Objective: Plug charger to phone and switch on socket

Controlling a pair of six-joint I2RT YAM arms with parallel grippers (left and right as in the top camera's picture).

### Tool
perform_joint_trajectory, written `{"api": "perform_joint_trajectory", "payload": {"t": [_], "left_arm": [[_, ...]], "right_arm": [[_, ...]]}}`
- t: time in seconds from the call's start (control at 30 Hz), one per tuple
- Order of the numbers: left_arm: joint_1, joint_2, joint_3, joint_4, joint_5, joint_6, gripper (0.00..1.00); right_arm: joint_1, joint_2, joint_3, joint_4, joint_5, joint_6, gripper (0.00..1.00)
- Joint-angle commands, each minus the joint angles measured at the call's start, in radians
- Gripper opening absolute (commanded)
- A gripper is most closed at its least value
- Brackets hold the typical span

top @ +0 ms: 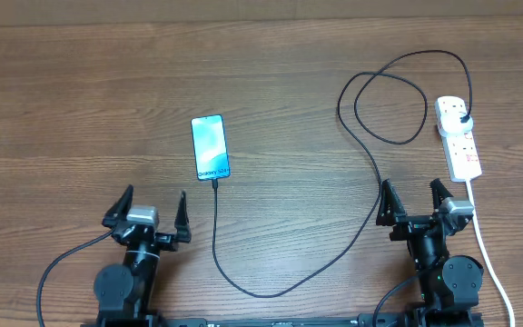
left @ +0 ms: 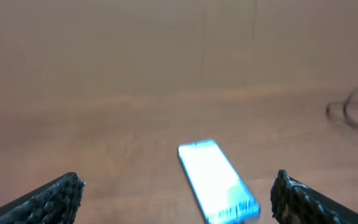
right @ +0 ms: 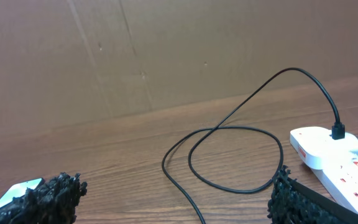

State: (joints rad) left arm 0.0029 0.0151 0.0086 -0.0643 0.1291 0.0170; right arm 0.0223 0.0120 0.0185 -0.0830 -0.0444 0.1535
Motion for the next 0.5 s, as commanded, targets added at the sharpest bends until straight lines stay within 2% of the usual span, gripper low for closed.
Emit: {"api": "perform_joint_trajectory", "payload": {"t": [0.0,0.47], "left_arm": [[0.010,-0.012,-0.004,-0.005,-0.014,0.040,1.00],[0.010,-0.011,-0.004,-0.003,-0.009,0.040,1.00]], "right_arm": [[0.006,-0.009,-0.011,0.002,0.010,0.003,1.00],[0.006,-0.009,-0.011,0.002,0.010,0.003,1.00]]}}
